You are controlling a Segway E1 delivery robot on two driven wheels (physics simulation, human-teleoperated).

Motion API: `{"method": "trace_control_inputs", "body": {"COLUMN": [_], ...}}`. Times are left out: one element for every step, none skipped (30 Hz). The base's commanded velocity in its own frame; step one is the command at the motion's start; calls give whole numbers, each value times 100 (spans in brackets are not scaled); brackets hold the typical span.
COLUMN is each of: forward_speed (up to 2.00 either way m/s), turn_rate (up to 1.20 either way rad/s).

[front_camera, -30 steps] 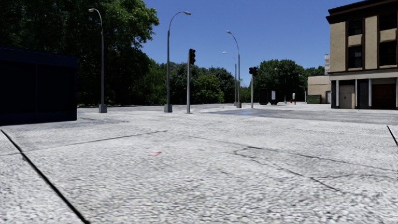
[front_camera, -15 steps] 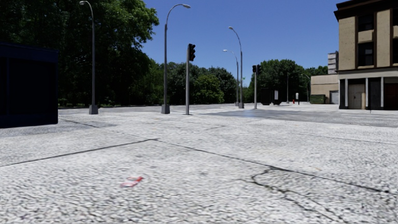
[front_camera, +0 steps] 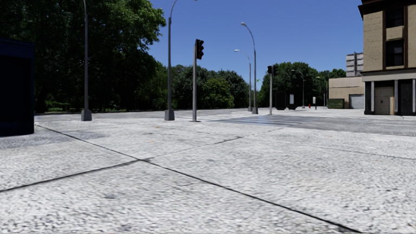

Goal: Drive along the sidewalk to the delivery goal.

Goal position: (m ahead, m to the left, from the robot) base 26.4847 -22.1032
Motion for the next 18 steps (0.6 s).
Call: {"method": "trace_control_inputs", "body": {"forward_speed": [200,200,200,200,200,200,200,200,200,200,200,200,200,200,200,200,200,200], "turn_rate": [0,0,0,0,0,0,0,0,0,0,0,0,0,0,0,0,0,0]}}
